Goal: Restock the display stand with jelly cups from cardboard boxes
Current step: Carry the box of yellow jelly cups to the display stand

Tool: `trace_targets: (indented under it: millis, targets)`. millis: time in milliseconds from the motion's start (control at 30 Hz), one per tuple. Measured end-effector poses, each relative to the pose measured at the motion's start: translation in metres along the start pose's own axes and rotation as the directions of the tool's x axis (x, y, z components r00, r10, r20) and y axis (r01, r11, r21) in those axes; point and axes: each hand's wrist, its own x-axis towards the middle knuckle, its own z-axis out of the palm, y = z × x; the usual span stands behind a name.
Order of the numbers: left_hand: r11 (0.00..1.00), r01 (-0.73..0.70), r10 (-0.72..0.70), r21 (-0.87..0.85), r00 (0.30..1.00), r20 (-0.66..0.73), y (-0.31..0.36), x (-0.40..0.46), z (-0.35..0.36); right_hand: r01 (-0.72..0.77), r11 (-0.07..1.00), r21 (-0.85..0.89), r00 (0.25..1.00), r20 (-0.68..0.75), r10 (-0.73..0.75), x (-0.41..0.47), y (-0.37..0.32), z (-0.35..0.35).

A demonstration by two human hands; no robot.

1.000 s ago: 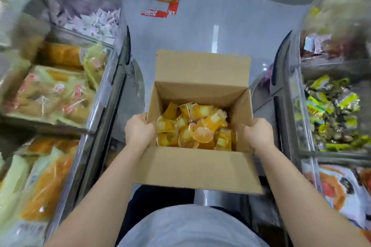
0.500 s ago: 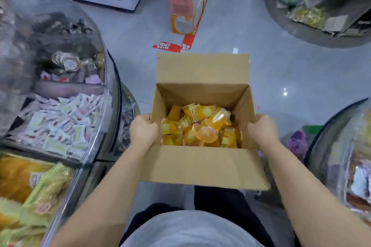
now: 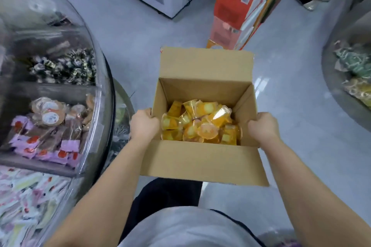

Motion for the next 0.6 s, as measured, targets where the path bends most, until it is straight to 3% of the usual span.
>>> trace_targets:
  millis: [133, 400, 600]
  targets:
    - [0.997, 0.067, -0.067, -0.03, 0.998, -0.001, 0.041, 0.083, -0.012, 0.027, 0.999, -0.036, 0.999, 0.042, -0.025, 0.083, -0.078, -0.001]
    - [0.965, 0.22, -0.238, -0.144, 0.963, -0.129, 0.096, 0.21, -0.038, 0.282, 0.946, -0.162, 0.952, 0.171, -0.255, 0.233, -0.247, 0.01]
    - [0.869, 0.406, -0.48, -0.284, 0.832, -0.279, 0.118, 0.296, -0.025, 0.578, 0.77, -0.271, 0.797, 0.39, -0.461, 0.354, -0.375, 0.06]
